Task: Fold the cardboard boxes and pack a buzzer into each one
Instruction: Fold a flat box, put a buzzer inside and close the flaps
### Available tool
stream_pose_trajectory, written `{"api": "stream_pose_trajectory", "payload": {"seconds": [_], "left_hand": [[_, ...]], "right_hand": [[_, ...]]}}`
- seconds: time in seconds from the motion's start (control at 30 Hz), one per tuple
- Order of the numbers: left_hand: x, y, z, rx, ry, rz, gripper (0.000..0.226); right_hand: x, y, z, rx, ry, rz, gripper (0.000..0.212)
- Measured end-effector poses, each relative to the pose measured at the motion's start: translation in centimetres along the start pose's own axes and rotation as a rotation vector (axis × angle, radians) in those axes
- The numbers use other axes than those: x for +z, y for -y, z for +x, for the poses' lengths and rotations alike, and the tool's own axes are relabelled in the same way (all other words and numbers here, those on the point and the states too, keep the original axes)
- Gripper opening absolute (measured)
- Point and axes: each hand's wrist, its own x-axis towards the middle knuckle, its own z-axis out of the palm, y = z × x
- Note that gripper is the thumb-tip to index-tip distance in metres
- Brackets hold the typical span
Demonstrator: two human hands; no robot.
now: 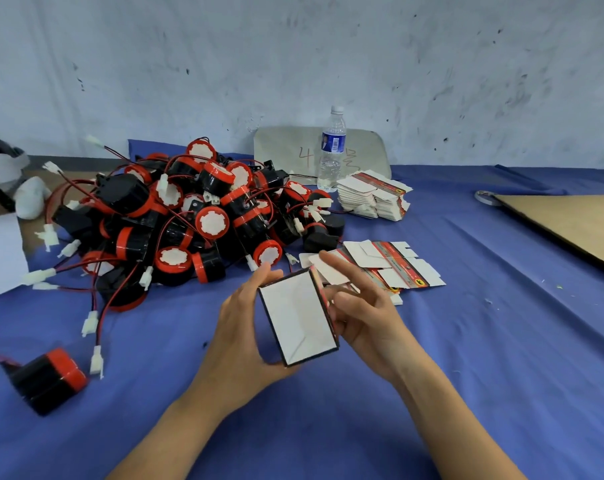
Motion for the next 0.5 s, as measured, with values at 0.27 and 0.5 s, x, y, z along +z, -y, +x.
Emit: {"api": "stream_pose_trajectory", "payload": {"seconds": [0.27,0.5], "left_hand": [[-0.8,0.7,0.5,-0.111,0.073,0.265,0.106],[-9.3,3.2,-3.2,-0.783,-0.11,0.793,0.076]], "right_hand": [[1.0,-1.9,-0.2,-0.321,-0.196,-0.622,0.079],[0.8,-3.7,0.3,-0.467,-0.05,-1.398,0.093]]}}
